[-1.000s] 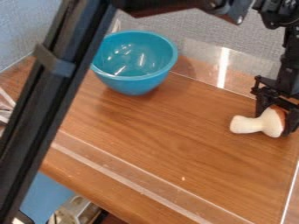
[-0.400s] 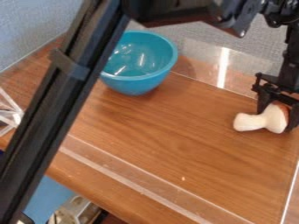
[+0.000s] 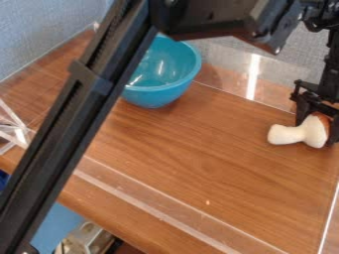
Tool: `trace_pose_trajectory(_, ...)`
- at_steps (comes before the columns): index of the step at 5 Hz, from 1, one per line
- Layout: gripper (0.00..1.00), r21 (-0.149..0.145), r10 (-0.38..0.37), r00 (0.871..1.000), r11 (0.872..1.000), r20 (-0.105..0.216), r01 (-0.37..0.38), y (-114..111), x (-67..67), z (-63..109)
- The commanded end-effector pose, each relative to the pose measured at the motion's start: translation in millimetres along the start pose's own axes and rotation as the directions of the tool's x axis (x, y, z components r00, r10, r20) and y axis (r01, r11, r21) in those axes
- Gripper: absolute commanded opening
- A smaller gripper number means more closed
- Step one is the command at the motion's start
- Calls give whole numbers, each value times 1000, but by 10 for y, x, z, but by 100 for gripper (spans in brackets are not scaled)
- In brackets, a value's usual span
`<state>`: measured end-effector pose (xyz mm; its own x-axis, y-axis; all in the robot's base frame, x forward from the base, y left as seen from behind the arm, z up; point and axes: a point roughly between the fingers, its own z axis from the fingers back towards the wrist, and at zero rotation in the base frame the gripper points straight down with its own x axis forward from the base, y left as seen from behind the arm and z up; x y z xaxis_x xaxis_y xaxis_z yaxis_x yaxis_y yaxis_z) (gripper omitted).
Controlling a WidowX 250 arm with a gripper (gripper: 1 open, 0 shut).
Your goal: Put the mushroom in the blue bowl
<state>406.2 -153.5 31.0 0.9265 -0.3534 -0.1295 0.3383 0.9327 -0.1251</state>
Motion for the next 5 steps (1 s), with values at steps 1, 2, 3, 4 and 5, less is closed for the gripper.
trace_pose_trajectory(1, 0, 0, -7, 998, 1000, 57, 7, -7, 92, 194)
trace_pose_trajectory(2, 0, 4, -68, 997, 998, 48, 68, -77, 108, 229)
trace_pose_trajectory(3, 0, 9, -129, 991, 992, 37, 129, -146, 119, 258)
trace_pose_trajectory(4, 0, 7, -139, 990, 990, 38, 139, -190, 129, 245)
trace_pose_trajectory(5, 0, 5, -150, 988, 989, 36, 150, -229, 149, 207)
